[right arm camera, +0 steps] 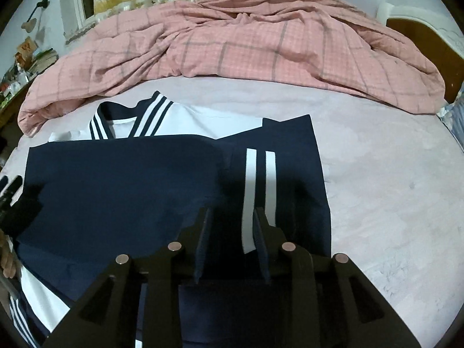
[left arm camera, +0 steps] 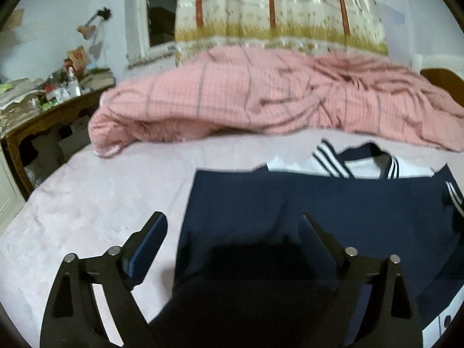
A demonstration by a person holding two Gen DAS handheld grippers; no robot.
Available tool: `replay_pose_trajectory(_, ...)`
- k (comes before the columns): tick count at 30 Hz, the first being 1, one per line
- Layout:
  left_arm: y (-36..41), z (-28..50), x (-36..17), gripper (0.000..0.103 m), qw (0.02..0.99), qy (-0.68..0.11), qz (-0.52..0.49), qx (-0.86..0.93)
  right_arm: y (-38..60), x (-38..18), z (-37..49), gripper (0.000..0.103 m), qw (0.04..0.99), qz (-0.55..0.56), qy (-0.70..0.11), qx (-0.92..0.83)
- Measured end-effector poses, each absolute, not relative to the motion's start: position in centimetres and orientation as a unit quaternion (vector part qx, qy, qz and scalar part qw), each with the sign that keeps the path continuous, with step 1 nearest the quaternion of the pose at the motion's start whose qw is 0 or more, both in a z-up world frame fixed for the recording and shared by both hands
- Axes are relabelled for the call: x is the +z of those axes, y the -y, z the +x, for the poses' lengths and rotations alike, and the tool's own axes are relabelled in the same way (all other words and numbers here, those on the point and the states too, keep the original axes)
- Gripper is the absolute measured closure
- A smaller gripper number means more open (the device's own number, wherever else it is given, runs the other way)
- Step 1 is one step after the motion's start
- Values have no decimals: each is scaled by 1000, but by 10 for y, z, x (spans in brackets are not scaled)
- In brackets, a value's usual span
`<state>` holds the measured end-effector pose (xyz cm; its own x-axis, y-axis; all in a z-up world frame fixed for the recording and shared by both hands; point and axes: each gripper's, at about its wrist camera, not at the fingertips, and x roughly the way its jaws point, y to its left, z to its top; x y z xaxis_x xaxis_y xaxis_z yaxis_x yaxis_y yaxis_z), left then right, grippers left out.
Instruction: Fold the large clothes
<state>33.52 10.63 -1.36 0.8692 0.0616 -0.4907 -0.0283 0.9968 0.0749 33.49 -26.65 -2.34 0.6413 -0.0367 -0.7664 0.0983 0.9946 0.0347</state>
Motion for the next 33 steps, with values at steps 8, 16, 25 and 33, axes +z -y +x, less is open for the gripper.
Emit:
replay_pose_trajectory(8, -96, 313, 2, 7, 976, -210, 49, 20, 261, -10, 327, 69, 914, 33, -403, -42)
replay_pose_trajectory(16, -74, 217, 96, 7, 993, -102, 65, 4, 244, 55, 279, 53, 945, 17, -323, -50)
replay_pose_trajectory(25, -84, 56, 160, 0, 999, -4, 42, -25, 214, 144, 119, 15, 975, -1, -219, -33)
replay_pose_trajectory(33, -92, -49, 179, 0, 998, 38, -5, -47, 203, 187, -18, 0, 991, 21, -129, 14)
